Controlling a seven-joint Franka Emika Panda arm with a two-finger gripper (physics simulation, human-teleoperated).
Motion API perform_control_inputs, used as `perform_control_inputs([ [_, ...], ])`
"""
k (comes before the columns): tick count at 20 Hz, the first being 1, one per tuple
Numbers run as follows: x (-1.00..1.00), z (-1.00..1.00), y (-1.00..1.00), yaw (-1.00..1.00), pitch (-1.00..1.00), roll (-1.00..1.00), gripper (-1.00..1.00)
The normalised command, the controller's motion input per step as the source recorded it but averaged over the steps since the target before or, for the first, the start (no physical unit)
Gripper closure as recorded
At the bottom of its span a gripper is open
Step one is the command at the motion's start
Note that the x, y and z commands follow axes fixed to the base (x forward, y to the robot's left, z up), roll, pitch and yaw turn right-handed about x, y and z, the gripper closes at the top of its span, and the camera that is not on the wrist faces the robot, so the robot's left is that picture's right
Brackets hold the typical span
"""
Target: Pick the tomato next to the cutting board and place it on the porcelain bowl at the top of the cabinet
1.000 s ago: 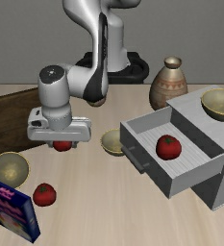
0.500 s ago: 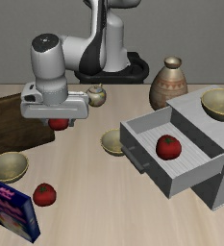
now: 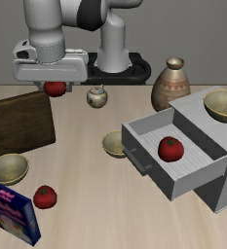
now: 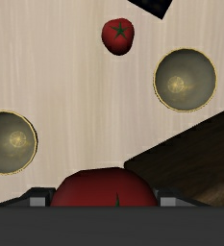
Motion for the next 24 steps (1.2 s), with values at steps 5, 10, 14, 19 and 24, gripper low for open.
perform_control_inputs([
  [5, 0.00, 0.60, 0.40, 0.00, 0.00, 0.00, 1.00],
  [10, 0.00, 0.00, 1.00, 0.00, 0.00, 0.00, 1.00],
  [14, 0.00, 0.00, 1.00, 0.00, 0.00, 0.00, 1.00],
  [19, 0.00, 0.00, 1.00, 0.00, 0.00, 0.00, 1.00],
  [24, 0.00, 0.00, 1.00, 0.00, 0.00, 0.00, 1.00],
])
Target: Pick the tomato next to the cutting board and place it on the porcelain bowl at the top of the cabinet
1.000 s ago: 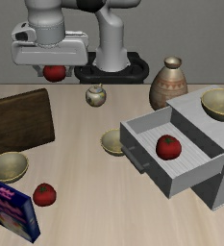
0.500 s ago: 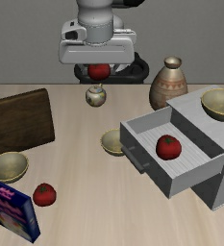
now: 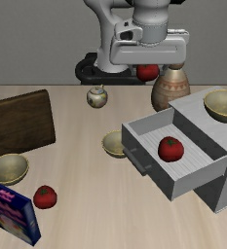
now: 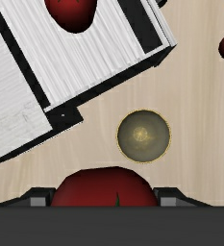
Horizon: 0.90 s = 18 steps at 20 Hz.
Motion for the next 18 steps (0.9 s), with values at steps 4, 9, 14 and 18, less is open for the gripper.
perform_control_inputs([
  [4, 0.00, 0.00, 1.00, 0.00, 0.00, 0.00, 1.00],
  [9, 0.00, 0.00, 1.00, 0.00, 0.00, 0.00, 1.00],
  [14, 0.00, 0.80, 0.40, 0.00, 0.00, 0.00, 1.00],
  [18, 0.00, 1.00, 0.00, 0.00, 0.00, 0.00, 1.00],
])
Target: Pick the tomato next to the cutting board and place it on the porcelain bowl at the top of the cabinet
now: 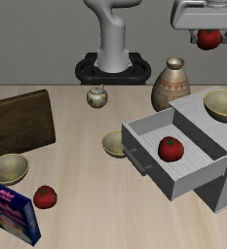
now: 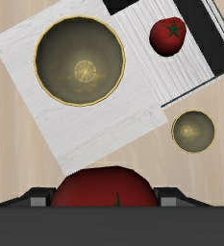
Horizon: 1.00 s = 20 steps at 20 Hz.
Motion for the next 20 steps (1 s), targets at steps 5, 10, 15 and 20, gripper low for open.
perform_control_inputs([
  [5, 0.80, 0.20, 0.00, 0.00, 0.00, 0.00, 1.00],
  [10, 1.00, 0.00, 0.00, 0.00, 0.00, 0.00, 1.00],
  [15, 0.60, 0.00, 0.60, 0.00, 0.00, 0.00, 1.00],
  [20, 0.00, -0.80, 0.20, 0.00, 0.00, 0.00, 1.00],
])
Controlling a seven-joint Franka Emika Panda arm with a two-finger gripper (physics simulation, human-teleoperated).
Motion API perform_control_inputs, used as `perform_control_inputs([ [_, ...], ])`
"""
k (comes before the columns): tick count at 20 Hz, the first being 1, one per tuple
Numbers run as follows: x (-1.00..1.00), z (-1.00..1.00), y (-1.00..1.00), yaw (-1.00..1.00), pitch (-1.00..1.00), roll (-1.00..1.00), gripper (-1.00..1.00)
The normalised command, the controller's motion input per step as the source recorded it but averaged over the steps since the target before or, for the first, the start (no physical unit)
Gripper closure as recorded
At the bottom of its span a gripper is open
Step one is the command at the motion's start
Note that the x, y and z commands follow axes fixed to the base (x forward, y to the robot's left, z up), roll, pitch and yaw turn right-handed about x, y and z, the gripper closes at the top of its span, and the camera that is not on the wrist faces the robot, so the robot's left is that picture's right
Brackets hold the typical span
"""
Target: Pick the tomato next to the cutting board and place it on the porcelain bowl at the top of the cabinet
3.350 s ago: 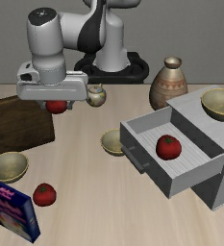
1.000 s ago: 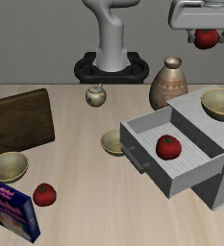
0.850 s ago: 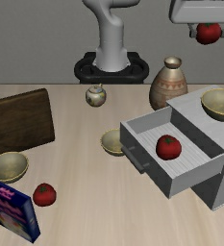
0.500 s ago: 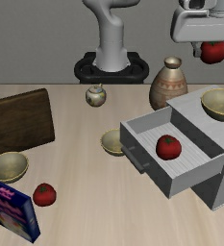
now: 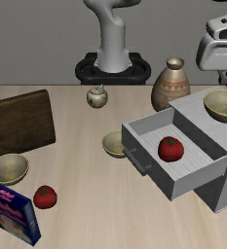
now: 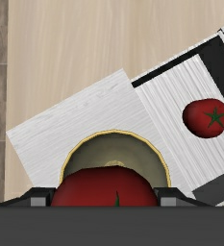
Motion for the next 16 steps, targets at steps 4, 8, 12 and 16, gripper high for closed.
perform_control_inputs([
  [4, 0.00, -0.75, 0.00, 0.00, 0.00, 0.00, -1.00],
  [8, 0.00, 0.00, 0.00, 0.00, 0.00, 0.00, -1.00],
  [12, 0.00, 0.00, 0.00, 0.00, 0.00, 0.00, -1.00],
  [16, 0.00, 0.00, 0.00, 0.00, 0.00, 0.00, -1.00],
])
